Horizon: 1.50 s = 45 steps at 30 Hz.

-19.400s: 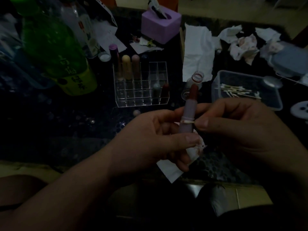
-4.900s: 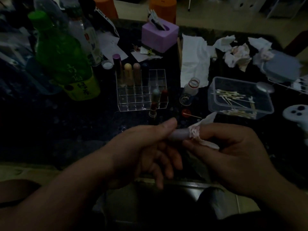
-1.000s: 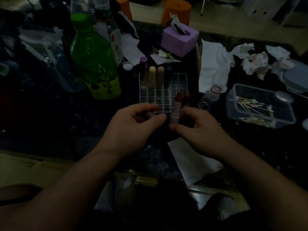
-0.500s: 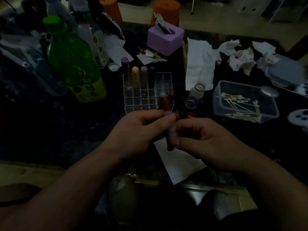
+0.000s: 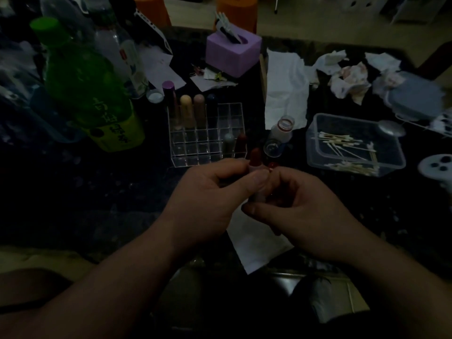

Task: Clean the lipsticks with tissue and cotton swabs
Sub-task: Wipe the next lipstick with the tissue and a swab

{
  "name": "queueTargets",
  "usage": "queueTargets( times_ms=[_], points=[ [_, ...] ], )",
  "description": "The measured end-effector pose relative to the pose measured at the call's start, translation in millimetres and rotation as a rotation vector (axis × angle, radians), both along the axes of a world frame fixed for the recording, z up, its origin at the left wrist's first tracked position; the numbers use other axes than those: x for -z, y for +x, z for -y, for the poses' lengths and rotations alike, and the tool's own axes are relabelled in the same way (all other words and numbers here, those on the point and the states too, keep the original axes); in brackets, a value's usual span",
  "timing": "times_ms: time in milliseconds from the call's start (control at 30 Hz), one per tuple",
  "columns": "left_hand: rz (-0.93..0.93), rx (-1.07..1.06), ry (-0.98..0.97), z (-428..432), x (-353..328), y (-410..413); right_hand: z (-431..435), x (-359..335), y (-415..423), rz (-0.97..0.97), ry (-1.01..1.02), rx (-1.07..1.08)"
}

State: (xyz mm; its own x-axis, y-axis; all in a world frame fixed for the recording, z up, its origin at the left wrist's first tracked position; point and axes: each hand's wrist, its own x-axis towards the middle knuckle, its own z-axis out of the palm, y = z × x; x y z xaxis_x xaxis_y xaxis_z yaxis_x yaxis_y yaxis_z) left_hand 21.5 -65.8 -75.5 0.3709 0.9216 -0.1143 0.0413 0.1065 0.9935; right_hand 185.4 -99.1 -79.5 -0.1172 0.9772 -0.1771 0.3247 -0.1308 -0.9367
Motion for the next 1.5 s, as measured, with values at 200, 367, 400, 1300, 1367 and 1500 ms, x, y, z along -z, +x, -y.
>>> queueTargets(
  times_ms=[200,367,400,1300,1367,1500],
  points=[
    [-0.033,-0.008,0.012,-2,-2,-2,-1,-8,8,-0.108,-0.106,-0.171],
    [-0.046,-0.010,0.080,-1,0,-3,-1,-7,2,-0.014,-0.015,-0.122],
    [-0.044,-0.017,0.102,0,0,-2,-1,-5,0,0.005,0.001,-0.077],
    [-0.028,-0.079,0.024,2,0,-1,-1,-1,-7,0.041,0.056,0.068],
    [-0.025,-0.088,0.010,2,0,0,-1,-1,-7,0.040,0.060,0.063],
    [0.021,-0.099,-0.052,2,-1,0,0,-4,-7,-0.010,0.046,0.038]
  ],
)
